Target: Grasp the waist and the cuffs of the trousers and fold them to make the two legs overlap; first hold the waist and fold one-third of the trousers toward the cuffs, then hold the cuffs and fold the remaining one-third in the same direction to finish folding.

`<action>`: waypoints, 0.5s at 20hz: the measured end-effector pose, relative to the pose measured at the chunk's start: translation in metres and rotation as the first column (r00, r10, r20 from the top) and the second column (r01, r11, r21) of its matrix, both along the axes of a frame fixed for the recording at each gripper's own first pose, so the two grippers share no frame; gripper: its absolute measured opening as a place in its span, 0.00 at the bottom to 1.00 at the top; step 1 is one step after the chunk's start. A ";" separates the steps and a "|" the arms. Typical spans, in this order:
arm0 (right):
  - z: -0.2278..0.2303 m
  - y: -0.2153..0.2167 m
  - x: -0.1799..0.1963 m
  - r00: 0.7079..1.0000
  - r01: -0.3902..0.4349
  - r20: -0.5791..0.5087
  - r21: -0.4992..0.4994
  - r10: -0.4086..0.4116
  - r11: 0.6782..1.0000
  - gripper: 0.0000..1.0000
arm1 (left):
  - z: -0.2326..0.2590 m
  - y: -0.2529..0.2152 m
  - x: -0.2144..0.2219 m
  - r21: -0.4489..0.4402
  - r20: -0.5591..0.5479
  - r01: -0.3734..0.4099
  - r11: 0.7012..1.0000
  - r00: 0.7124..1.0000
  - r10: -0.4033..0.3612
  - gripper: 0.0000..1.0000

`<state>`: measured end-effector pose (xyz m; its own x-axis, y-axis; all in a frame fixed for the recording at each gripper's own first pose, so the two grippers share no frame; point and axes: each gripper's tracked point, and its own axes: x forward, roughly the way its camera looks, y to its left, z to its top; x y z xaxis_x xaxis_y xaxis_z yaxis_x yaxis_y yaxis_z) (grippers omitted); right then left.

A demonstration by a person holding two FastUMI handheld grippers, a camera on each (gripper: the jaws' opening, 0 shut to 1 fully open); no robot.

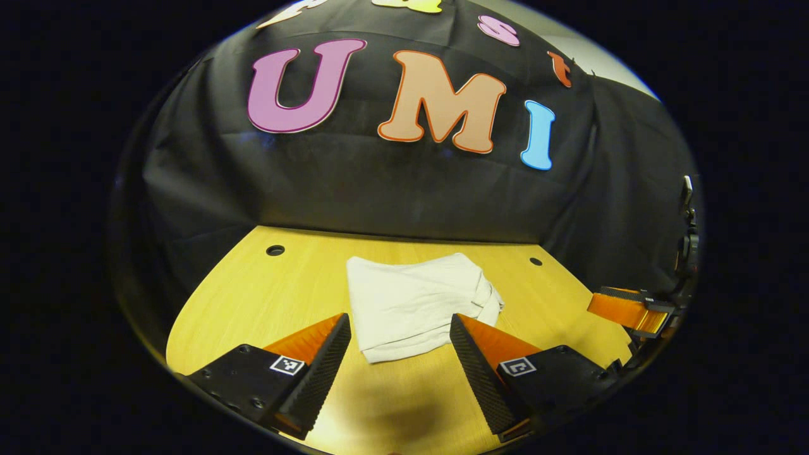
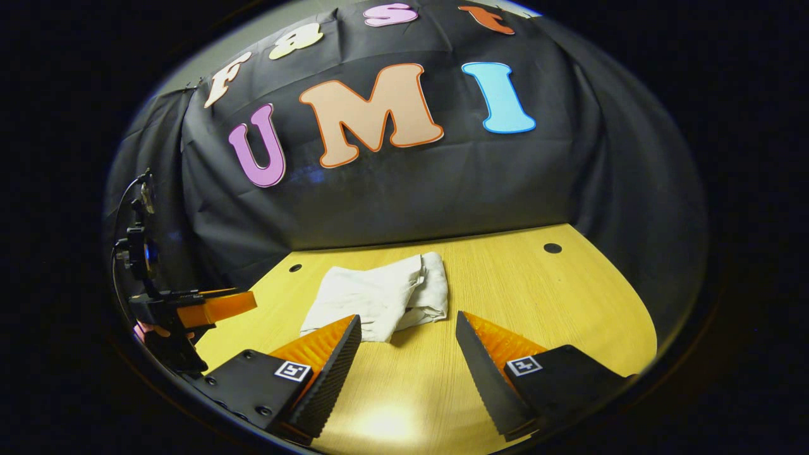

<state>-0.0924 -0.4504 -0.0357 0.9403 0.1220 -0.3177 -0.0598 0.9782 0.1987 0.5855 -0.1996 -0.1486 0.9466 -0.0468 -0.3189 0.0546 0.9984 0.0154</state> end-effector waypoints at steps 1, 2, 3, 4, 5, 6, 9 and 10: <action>0.000 0.000 -0.001 1.000 0.006 -0.003 0.002 -0.006 1.000 0.97 | -0.001 0.004 -0.006 -0.002 -0.004 -0.007 1.000 1.000 0.007 0.95; -0.001 0.001 -0.003 1.000 0.015 -0.004 0.005 -0.015 1.000 0.96 | -0.002 0.008 -0.011 -0.012 -0.006 -0.012 1.000 1.000 0.012 0.96; 0.001 0.000 -0.003 1.000 0.023 -0.005 0.010 -0.023 1.000 0.92 | -0.004 0.009 -0.014 -0.033 -0.013 -0.011 0.999 1.000 0.011 0.96; 0.002 0.001 -0.003 1.000 0.028 -0.002 0.014 -0.028 1.000 0.92 | -0.008 0.009 -0.018 -0.047 -0.023 -0.011 0.999 1.000 0.010 0.96; 0.006 0.001 -0.004 0.999 0.035 0.006 0.010 -0.035 0.999 0.97 | -0.012 0.011 -0.021 -0.051 -0.036 -0.014 0.999 0.999 0.012 0.96; 0.008 0.000 -0.003 0.999 0.043 0.014 0.003 -0.043 0.999 0.96 | -0.016 0.013 -0.023 -0.051 -0.048 -0.018 0.999 0.999 0.016 0.96; 0.010 0.000 -0.004 0.998 0.054 0.015 0.004 -0.054 0.999 0.96 | -0.023 0.014 -0.027 -0.069 -0.075 -0.013 0.998 0.997 0.008 0.96; 0.009 0.000 -0.006 0.998 0.058 0.013 0.003 -0.058 0.998 0.96 | -0.025 0.014 -0.028 -0.072 -0.081 -0.011 0.997 0.997 0.005 0.96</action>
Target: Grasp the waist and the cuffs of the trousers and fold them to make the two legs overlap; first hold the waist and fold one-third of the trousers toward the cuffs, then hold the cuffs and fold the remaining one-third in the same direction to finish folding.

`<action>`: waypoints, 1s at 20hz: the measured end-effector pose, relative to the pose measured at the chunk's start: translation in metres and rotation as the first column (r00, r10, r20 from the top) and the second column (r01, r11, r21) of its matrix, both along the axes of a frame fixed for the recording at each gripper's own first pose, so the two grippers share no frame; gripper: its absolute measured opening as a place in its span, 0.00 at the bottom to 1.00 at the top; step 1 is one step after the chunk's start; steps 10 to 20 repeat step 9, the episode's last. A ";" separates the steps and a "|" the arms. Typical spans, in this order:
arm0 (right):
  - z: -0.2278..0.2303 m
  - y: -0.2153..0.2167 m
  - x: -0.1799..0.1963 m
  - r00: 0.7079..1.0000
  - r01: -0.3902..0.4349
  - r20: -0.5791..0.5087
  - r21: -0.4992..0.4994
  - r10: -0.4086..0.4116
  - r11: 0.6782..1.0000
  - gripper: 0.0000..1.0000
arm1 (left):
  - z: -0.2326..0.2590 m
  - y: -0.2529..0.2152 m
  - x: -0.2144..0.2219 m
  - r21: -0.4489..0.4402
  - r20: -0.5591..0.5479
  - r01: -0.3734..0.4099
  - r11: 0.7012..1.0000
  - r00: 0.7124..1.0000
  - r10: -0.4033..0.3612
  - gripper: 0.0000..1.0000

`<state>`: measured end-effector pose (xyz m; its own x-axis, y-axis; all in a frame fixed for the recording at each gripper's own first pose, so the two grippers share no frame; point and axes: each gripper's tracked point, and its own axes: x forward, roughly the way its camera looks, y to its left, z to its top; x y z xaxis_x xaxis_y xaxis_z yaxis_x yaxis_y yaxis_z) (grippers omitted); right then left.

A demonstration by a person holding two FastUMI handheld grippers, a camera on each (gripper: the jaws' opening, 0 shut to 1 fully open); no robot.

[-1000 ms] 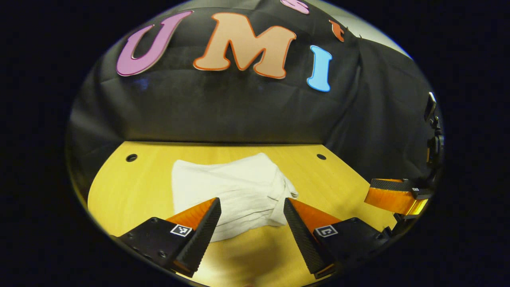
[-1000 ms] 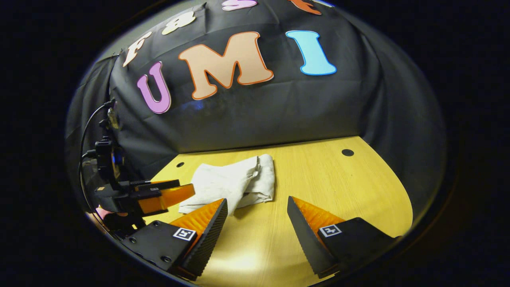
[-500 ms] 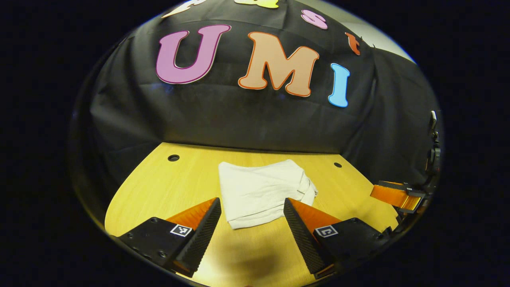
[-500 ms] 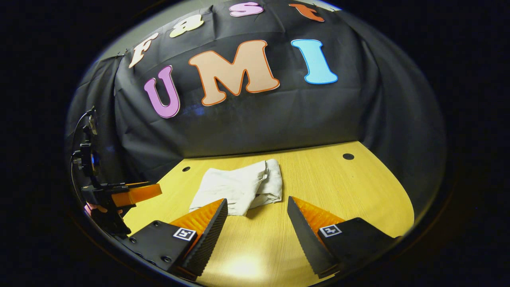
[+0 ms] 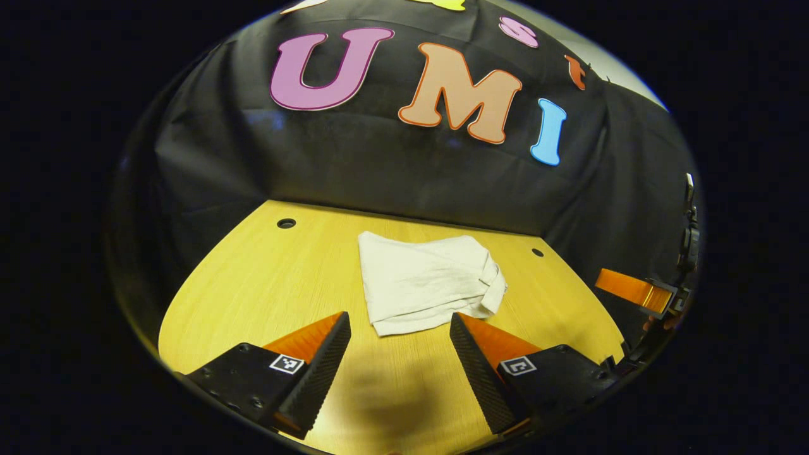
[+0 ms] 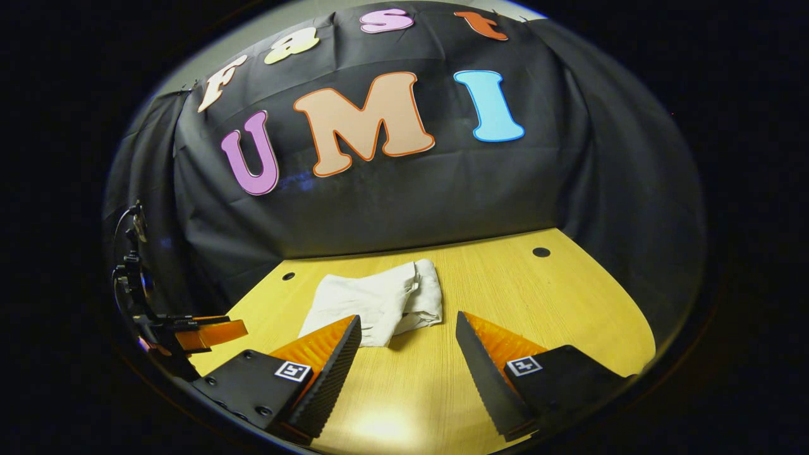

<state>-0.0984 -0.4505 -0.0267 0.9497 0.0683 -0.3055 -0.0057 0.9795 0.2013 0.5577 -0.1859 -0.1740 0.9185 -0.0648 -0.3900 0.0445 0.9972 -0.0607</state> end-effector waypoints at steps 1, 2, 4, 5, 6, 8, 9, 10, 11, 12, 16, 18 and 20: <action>0.000 -0.001 -0.001 1.000 0.004 -0.003 -0.003 -0.004 1.000 0.96 | 0.000 0.000 0.001 0.000 -0.004 0.003 1.000 1.000 -0.003 0.96; -0.001 0.000 -0.002 1.000 0.006 -0.005 -0.005 -0.006 1.000 0.96 | -0.002 0.000 0.002 0.001 -0.007 0.008 1.000 1.000 -0.008 0.96; -0.002 -0.001 -0.004 1.000 0.013 -0.007 -0.005 -0.013 1.000 0.96 | -0.002 0.001 0.003 0.012 -0.011 0.014 1.000 1.000 -0.014 0.96; -0.002 -0.002 -0.005 1.000 0.015 -0.009 -0.004 -0.015 1.000 0.92 | -0.001 0.001 0.004 0.017 -0.014 0.017 1.000 1.000 -0.016 0.96; -0.002 -0.002 -0.006 1.000 0.017 -0.010 -0.001 -0.017 1.000 0.96 | -0.001 0.001 0.004 0.021 -0.013 0.021 1.000 1.000 -0.020 0.96; -0.004 -0.004 -0.006 1.000 0.022 -0.014 -0.002 -0.022 1.000 0.92 | -0.003 -0.001 0.005 0.023 -0.020 0.026 0.999 0.999 -0.026 0.96; -0.004 -0.006 -0.006 1.000 0.023 -0.016 -0.005 -0.023 1.000 0.96 | -0.005 -0.002 0.005 0.026 -0.027 0.029 0.999 0.999 -0.028 0.96; -0.004 -0.006 -0.006 1.000 0.023 -0.016 -0.005 -0.023 1.000 0.96 | -0.005 -0.002 0.005 0.026 -0.027 0.029 0.999 0.999 -0.028 0.96; -0.004 -0.006 -0.006 1.000 0.023 -0.016 -0.005 -0.023 1.000 0.96 | -0.005 -0.002 0.005 0.026 -0.027 0.029 0.999 0.999 -0.028 0.96; -0.004 -0.006 -0.006 1.000 0.023 -0.016 -0.005 -0.023 1.000 0.96 | -0.005 -0.002 0.005 0.026 -0.027 0.029 0.999 0.999 -0.028 0.96; -0.004 -0.006 -0.006 1.000 0.023 -0.016 -0.005 -0.023 1.000 0.96 | -0.005 -0.002 0.005 0.026 -0.027 0.029 0.999 0.999 -0.028 0.96; -0.004 -0.006 -0.006 1.000 0.023 -0.016 -0.005 -0.023 1.000 0.96 | -0.005 -0.002 0.005 0.026 -0.027 0.029 0.999 0.999 -0.028 0.96; -0.004 -0.006 -0.006 1.000 0.023 -0.016 -0.005 -0.023 1.000 0.96 | -0.005 -0.002 0.005 0.026 -0.027 0.029 0.999 0.999 -0.028 0.96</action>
